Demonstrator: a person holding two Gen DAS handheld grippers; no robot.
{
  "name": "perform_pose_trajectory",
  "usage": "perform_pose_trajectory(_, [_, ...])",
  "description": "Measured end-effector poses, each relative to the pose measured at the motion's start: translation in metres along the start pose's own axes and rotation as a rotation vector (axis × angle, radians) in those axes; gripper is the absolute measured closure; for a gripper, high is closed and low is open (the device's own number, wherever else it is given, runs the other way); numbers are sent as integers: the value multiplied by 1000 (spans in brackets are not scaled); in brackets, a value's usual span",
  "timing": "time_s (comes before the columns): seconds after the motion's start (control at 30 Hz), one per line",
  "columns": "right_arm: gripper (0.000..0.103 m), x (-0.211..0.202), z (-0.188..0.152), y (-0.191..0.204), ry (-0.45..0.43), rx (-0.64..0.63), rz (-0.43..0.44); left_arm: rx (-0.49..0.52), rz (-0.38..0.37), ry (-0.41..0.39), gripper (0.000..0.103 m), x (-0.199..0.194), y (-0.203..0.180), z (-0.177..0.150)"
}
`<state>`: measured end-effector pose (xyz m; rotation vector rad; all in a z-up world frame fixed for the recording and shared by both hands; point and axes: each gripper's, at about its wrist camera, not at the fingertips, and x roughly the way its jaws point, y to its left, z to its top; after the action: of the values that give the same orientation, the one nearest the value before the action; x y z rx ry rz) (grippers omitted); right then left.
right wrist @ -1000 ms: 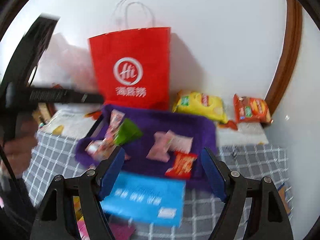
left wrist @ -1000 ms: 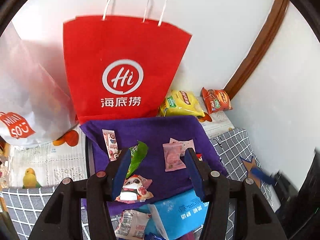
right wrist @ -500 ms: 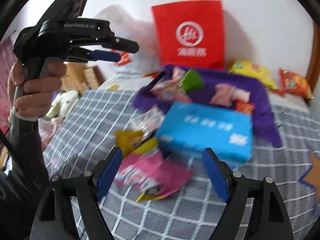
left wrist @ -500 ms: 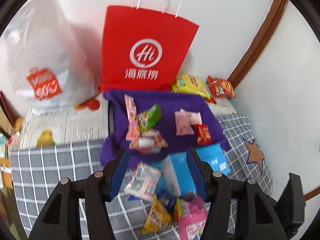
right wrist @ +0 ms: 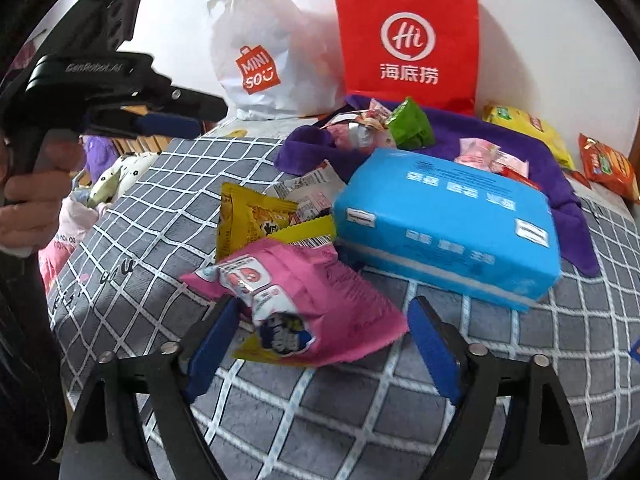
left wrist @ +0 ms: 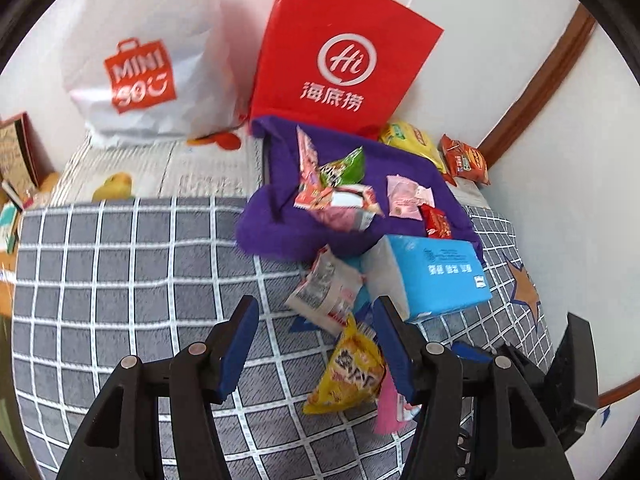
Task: Organize snacks
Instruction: 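Grasp the yellow chip bag with the left tool while the right tool grasps the pink snack bag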
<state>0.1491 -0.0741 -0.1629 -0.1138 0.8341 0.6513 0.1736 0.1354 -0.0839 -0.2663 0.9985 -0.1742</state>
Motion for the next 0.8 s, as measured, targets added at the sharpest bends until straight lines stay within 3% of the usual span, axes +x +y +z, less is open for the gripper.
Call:
perform_pose_trajectory(0.13, [13,16,5,7,30,-4,62,-12,8,14,46,4,7,-7])
perform_pose_trajectory(0.23, [13,21,4,18,30,-52,55,-15,8,20,46,7,8,-10])
perform_pose_trajectory(0.37, [22,6,-3,26,-27,-92,50,-20,5,29,46,10,11,-16])
perform_pose_trajectory(0.47, [23,-11,-8,21,-61,-75,40,-26,9,35,46,13,14,-23])
perform_pose_trajectory(0.6, [23,-43,-24,-2,-102,-7,-65,-36,-8,57,46,25,14,-36])
perform_pose_trajectory(0.8, [23,-68,-46,-58,-89,186,-247,-10,-24,68,46,49,-2,-53])
